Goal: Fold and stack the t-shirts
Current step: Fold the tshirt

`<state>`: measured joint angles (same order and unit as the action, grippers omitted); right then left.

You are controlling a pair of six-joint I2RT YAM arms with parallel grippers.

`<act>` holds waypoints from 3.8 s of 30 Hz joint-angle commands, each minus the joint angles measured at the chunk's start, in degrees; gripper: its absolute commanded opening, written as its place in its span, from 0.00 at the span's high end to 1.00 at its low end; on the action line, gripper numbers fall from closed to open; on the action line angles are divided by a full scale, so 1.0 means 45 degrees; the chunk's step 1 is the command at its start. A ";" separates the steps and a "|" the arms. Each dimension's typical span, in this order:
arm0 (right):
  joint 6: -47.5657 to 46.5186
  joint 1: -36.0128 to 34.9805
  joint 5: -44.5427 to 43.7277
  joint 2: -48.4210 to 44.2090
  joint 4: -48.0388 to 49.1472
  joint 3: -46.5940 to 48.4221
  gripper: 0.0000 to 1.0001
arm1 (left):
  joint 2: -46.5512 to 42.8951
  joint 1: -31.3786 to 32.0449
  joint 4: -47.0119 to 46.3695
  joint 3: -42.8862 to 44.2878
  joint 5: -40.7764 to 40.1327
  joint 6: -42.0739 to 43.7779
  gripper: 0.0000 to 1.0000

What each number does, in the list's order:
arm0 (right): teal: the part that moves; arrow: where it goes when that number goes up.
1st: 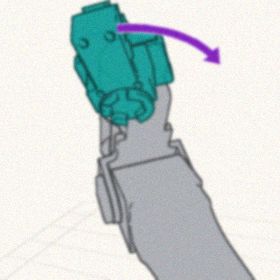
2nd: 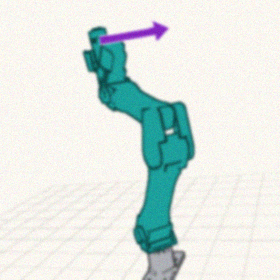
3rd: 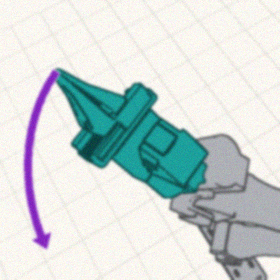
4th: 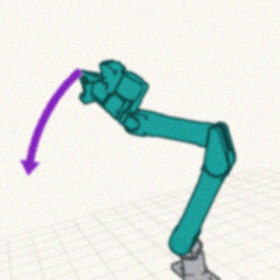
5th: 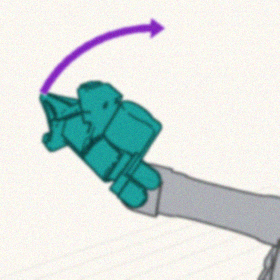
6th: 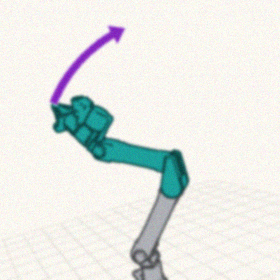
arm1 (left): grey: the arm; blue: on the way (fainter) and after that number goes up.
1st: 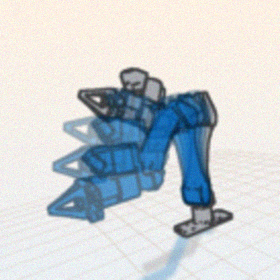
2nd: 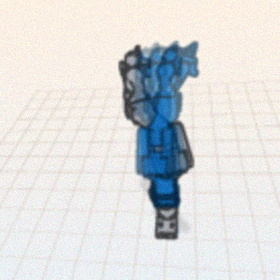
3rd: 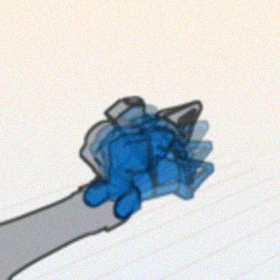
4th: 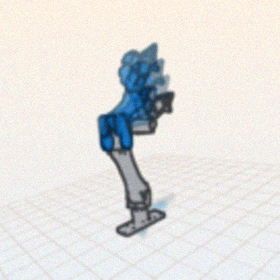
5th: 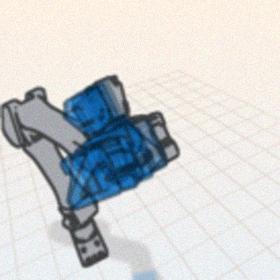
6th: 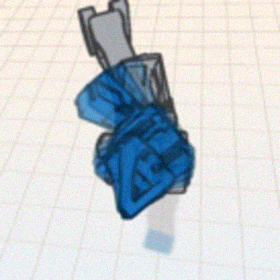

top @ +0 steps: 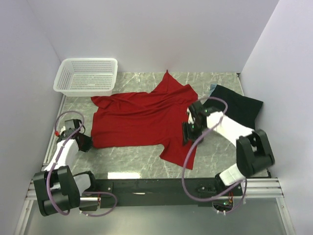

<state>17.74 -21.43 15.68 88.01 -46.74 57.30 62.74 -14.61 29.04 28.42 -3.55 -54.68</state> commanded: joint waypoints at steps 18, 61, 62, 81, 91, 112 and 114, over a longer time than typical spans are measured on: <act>0.4612 -0.3069 -0.1688 -0.2818 -0.0453 -0.4022 0.48 | 0.0627 -0.0249 -0.0593 0.0773 0.1765 0.1818 1.00; 0.4223 -0.3636 -0.2216 -0.3189 -0.3067 -0.2265 1.00 | -0.0758 -0.0425 0.1221 0.1886 0.1844 0.1447 0.99; 0.4126 -0.3617 -0.2177 -0.3441 -0.3263 -0.2129 1.00 | -0.0855 -0.0425 0.1397 0.1964 0.1844 0.1389 1.00; 0.4086 -0.3636 -0.1571 -0.5806 -0.7501 -0.0214 1.00 | -0.4820 -0.0425 0.6866 0.3898 0.0828 0.1407 1.00; 0.5120 -0.3656 -0.0400 -0.7465 -0.8011 -0.0115 1.00 | -0.6285 -0.0425 0.9560 0.4698 0.0067 0.1993 1.00; 0.4126 -0.1743 -0.1550 -0.4093 -0.5610 0.3046 1.00 | -0.3575 -0.0444 0.6714 0.4445 0.1569 0.2716 1.00; 0.3698 -0.1236 -0.1629 -0.3390 -0.5376 0.3727 1.00 | -0.3105 -0.0425 0.6439 0.4464 0.1804 0.2794 1.00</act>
<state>38.02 -29.54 10.68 69.58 -74.17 68.82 46.85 -16.32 63.35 47.59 2.13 -43.97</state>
